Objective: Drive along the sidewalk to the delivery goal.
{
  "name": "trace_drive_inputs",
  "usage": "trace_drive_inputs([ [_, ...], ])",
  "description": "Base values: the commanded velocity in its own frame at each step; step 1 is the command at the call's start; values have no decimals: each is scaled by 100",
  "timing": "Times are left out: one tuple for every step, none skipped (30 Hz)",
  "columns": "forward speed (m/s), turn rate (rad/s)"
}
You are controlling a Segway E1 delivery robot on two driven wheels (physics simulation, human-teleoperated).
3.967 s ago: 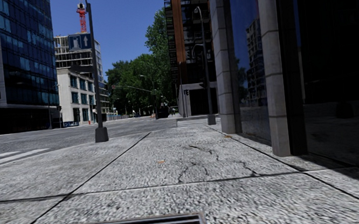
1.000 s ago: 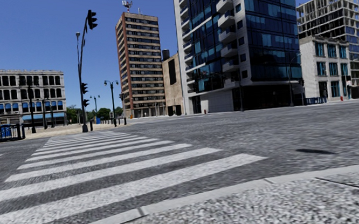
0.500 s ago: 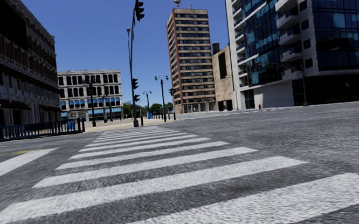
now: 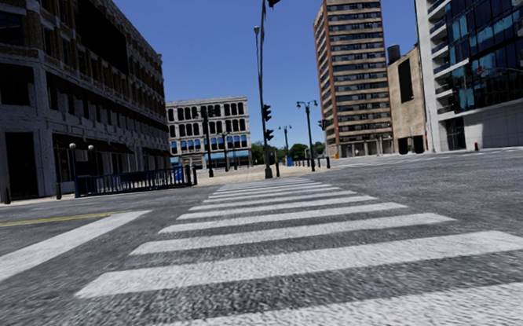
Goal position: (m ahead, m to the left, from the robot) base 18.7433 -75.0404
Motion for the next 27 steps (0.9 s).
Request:
trace_drive_inputs([
  [200, 55],
  [200, 55],
  [200, 46],
  [200, 34],
  [200, 28],
  [200, 28],
  [200, 14],
  [200, 0],
  [200, 0],
  [200, 0],
  [200, 0],
  [200, 0],
  [200, 0],
  [200, 0],
  [200, 0],
  [200, 0],
  [200, 0],
  [200, 0],
  [200, 0],
  [200, 0],
  [200, 0],
  [200, 0],
  [200, 0],
  [200, 0],
  [200, 0],
  [200, 0],
  [200, 0],
])
